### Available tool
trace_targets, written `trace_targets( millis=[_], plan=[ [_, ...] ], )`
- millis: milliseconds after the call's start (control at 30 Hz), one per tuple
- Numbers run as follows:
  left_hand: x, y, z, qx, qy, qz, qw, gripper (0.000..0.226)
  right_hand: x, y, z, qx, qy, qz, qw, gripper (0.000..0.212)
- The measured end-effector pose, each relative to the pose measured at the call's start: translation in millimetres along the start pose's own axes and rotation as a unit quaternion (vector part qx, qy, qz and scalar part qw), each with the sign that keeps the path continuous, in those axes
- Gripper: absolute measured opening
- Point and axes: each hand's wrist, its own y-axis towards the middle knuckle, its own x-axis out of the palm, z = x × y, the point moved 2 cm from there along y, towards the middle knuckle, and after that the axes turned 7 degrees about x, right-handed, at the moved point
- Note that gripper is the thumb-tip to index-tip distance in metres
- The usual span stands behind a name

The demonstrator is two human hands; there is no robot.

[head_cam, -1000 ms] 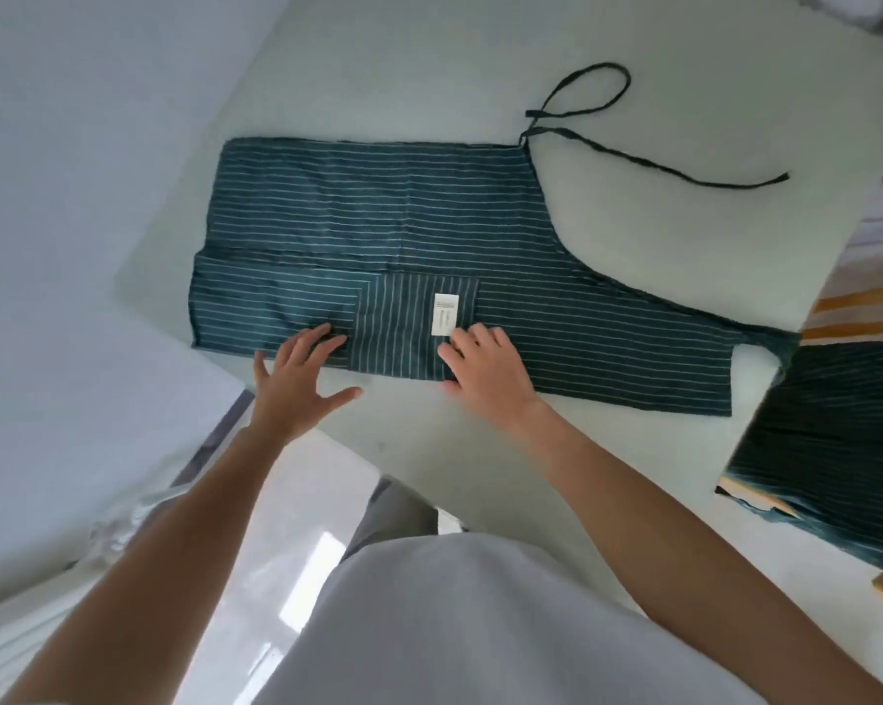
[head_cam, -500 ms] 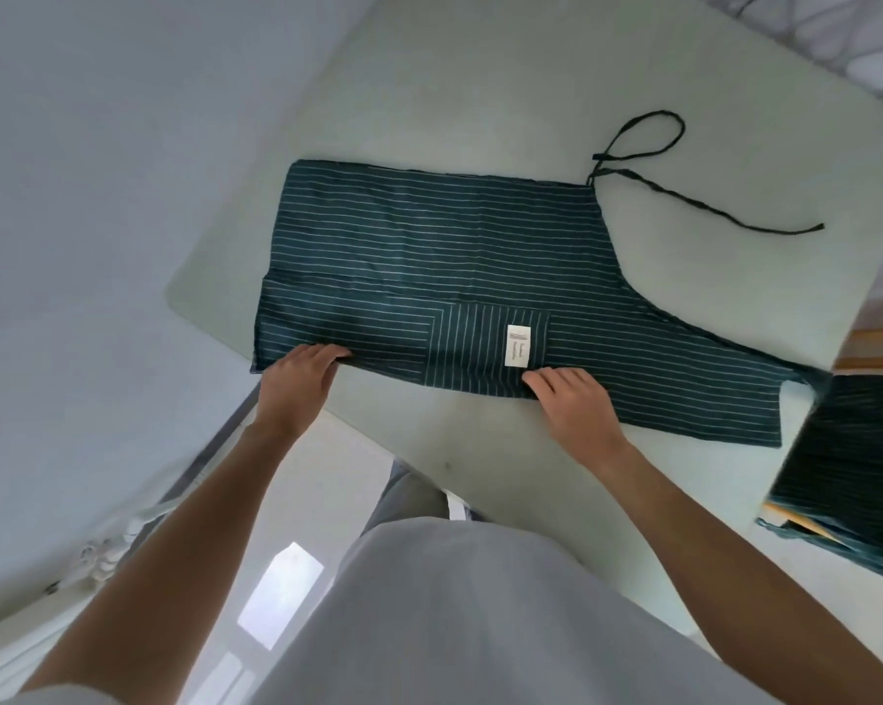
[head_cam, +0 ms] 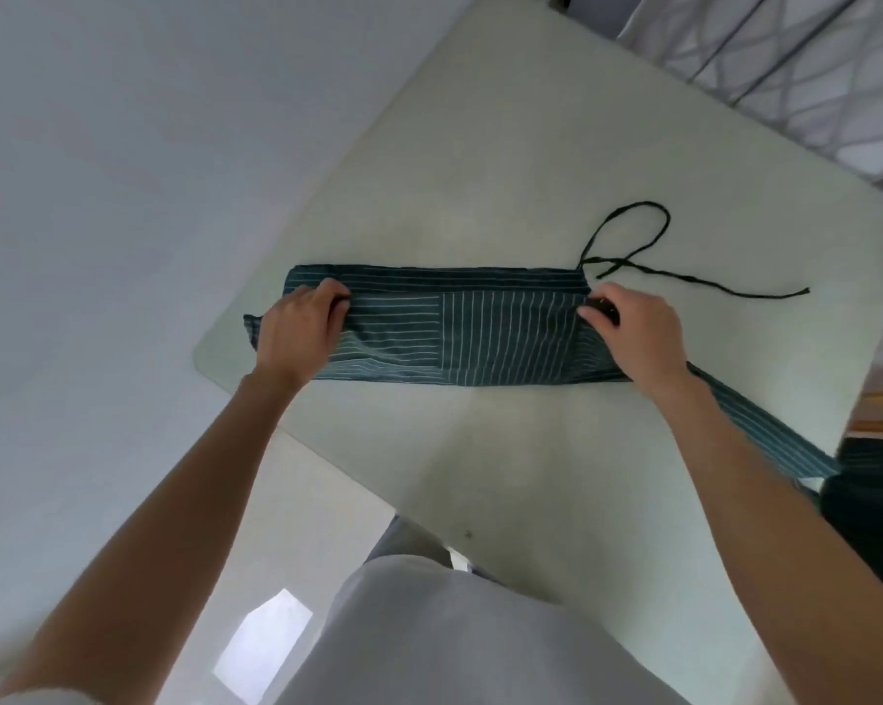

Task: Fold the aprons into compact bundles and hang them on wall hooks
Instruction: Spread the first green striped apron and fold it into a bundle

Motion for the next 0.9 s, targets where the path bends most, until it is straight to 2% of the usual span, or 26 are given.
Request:
trace_targets(
  millis=[233,333,700,800,900],
  plan=[
    [37.0,54.2,-24.4,-0.066,0.043,-0.115,0.99,0.025,44.1,68.9,11.4,0.097,-0.006,-0.089,0.991,0.024],
    [50.2,58.7,-31.9,-0.075,0.045,-0.132,0.987,0.025,56.2,80.2,11.9,0.126,-0.031,-0.104,0.986,0.025],
    [69.8,74.7,-38.9,-0.06,0.087,-0.104,0.989,0.021,74.5,90.7,10.6,0.159,-0.094,-0.042,0.982,0.014],
    [70.6,73.8,-28.6,-0.04,0.087,-0.032,0.995,0.018,74.2,82.9,9.1,0.13,-0.034,-0.03,0.991,0.024],
    [71.4,72.9,19.0,0.051,0.01,0.037,0.998,0.017,56.3,48.8,11.1,0.1,0.016,0.023,0.995,0.035]
  ],
)
